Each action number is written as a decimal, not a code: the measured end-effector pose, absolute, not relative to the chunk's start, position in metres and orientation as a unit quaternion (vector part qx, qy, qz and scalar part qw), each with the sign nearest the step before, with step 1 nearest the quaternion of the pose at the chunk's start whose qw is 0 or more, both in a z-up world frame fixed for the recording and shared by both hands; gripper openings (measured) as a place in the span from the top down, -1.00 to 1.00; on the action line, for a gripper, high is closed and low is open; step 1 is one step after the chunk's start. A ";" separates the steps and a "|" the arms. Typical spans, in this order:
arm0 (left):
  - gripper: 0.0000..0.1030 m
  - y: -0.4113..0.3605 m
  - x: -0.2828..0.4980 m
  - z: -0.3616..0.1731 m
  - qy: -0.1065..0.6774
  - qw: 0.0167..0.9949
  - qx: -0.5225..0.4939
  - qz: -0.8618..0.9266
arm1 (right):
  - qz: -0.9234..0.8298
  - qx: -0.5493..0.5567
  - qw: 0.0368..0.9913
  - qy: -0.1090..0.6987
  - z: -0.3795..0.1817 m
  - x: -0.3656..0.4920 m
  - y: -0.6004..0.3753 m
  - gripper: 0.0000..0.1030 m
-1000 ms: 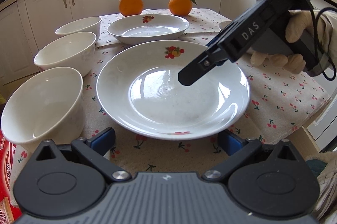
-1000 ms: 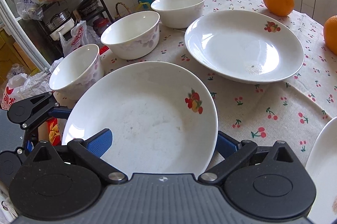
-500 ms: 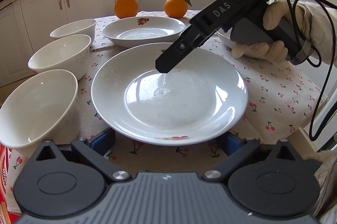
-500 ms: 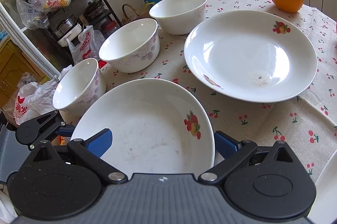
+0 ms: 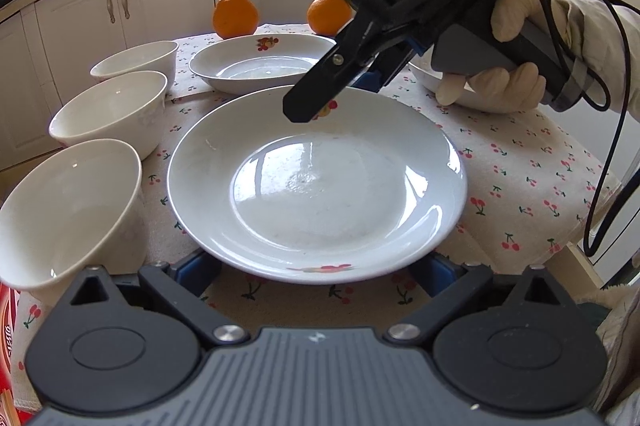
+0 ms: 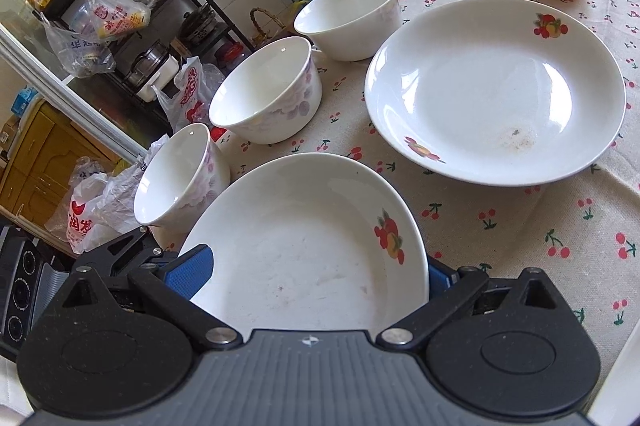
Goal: Organize plates and bowls
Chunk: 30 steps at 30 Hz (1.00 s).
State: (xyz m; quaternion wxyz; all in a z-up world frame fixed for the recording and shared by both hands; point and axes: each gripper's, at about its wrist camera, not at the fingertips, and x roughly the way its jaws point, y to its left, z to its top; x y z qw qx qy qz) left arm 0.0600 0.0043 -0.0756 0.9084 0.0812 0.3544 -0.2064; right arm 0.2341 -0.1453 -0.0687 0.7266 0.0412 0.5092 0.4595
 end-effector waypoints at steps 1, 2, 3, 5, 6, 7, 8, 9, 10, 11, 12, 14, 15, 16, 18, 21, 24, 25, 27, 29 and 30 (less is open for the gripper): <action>-0.93 0.004 0.060 -0.076 0.354 0.908 0.081 -0.207 | 0.460 0.041 0.726 0.510 -0.069 0.234 -0.145 -1.00; -0.93 0.003 0.061 -0.076 0.355 0.908 0.080 -0.207 | 0.460 0.042 0.725 0.510 -0.068 0.234 -0.145 -1.00; -0.93 0.003 0.061 -0.076 0.355 0.908 0.080 -0.206 | 0.460 0.043 0.725 0.511 -0.068 0.235 -0.146 -1.00; -0.93 0.003 0.060 -0.076 0.354 0.909 0.080 -0.206 | 0.460 0.042 0.724 0.512 -0.067 0.235 -0.145 -1.00; -0.93 0.003 0.060 -0.076 0.354 0.909 0.081 -0.206 | 0.460 0.040 0.724 0.512 -0.067 0.235 -0.144 -1.00; -0.93 0.003 0.060 -0.076 0.354 0.909 0.081 -0.206 | 0.460 0.037 0.724 0.513 -0.067 0.234 -0.144 -1.00; -0.93 0.003 0.060 -0.075 0.354 0.909 0.081 -0.206 | 0.460 0.035 0.724 0.513 -0.067 0.234 -0.143 -1.00; -0.93 0.003 0.060 -0.075 0.354 0.909 0.081 -0.206 | 0.460 0.033 0.724 0.513 -0.067 0.234 -0.143 -1.00; -0.93 0.003 0.060 -0.075 0.354 0.909 0.081 -0.206 | 0.461 0.032 0.724 0.513 -0.066 0.234 -0.143 -1.00; -0.93 0.004 0.060 -0.075 0.354 0.908 0.081 -0.207 | 0.461 0.032 0.724 0.512 -0.066 0.233 -0.144 -1.00; -0.92 0.004 0.060 -0.075 0.354 0.908 0.082 -0.207 | 0.461 0.032 0.724 0.512 -0.066 0.233 -0.144 -1.00; -0.92 0.004 0.060 -0.075 0.354 0.908 0.084 -0.209 | 0.462 0.030 0.724 0.511 -0.065 0.232 -0.144 -1.00; -0.92 0.004 0.061 -0.075 0.355 0.907 0.084 -0.210 | 0.462 0.030 0.724 0.511 -0.065 0.231 -0.144 -1.00; -0.92 0.004 0.061 -0.075 0.356 0.906 0.085 -0.211 | 0.461 0.030 0.725 0.511 -0.064 0.231 -0.144 -1.00; -0.92 0.003 0.060 -0.073 0.356 0.906 0.087 -0.214 | 0.461 0.029 0.725 0.511 -0.063 0.230 -0.144 -1.00; -0.92 0.002 0.061 -0.070 0.355 0.905 0.091 -0.218 | 0.461 0.026 0.727 0.508 -0.060 0.227 -0.147 -1.00; -0.92 0.001 0.060 -0.065 0.350 0.905 0.098 -0.222 | 0.458 0.027 0.731 0.504 -0.058 0.225 -0.151 -1.00; -0.92 0.001 0.061 -0.063 0.350 0.904 0.098 -0.224 | 0.457 0.028 0.733 0.503 -0.056 0.224 -0.153 -1.00; -0.92 0.000 0.062 -0.061 0.351 0.902 0.098 -0.230 | 0.455 0.029 0.736 0.501 -0.054 0.223 -0.156 -1.00; -0.92 -0.002 0.064 -0.058 0.351 0.900 0.101 -0.236 | 0.453 0.030 0.740 0.497 -0.051 0.221 -0.162 -1.00; -0.92 -0.003 0.065 -0.056 0.351 0.900 0.103 -0.239 | 0.451 0.031 0.742 0.495 -0.049 0.220 -0.164 -1.00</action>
